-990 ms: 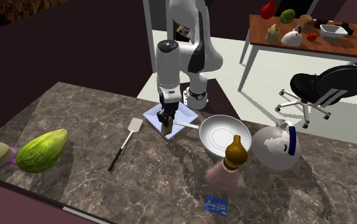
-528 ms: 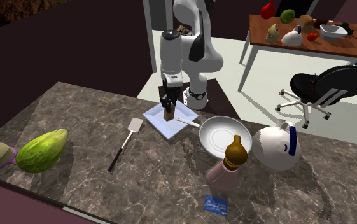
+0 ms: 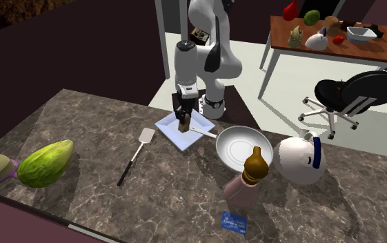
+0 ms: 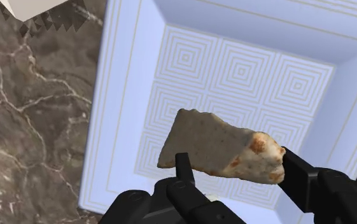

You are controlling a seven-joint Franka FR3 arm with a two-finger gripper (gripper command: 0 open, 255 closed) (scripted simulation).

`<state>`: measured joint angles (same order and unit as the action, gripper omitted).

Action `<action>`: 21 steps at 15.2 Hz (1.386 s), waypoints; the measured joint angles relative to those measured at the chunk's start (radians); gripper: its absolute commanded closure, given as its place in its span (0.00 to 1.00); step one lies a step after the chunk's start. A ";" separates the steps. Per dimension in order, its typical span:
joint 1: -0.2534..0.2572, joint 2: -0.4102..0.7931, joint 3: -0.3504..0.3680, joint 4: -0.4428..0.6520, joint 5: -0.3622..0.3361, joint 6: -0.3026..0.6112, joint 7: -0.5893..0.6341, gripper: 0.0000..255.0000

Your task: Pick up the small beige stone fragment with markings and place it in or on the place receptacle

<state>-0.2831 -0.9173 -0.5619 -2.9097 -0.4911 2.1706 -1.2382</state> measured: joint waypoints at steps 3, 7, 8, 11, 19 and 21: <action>-0.008 0.021 -0.016 -0.024 -0.019 0.072 0.002 1.00; -0.019 0.065 -0.029 -0.040 -0.027 0.169 -0.006 1.00; -0.018 0.071 -0.024 -0.038 -0.023 0.169 -0.003 1.00; -0.031 0.069 -0.019 -0.041 -0.017 0.172 -0.014 1.00; -0.035 0.055 -0.003 -0.045 -0.003 0.089 -0.017 0.00; -0.035 0.002 0.023 -0.014 0.022 0.007 -0.025 0.00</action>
<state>-0.3180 -0.9153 -0.5389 -2.9235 -0.4692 2.1776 -1.2632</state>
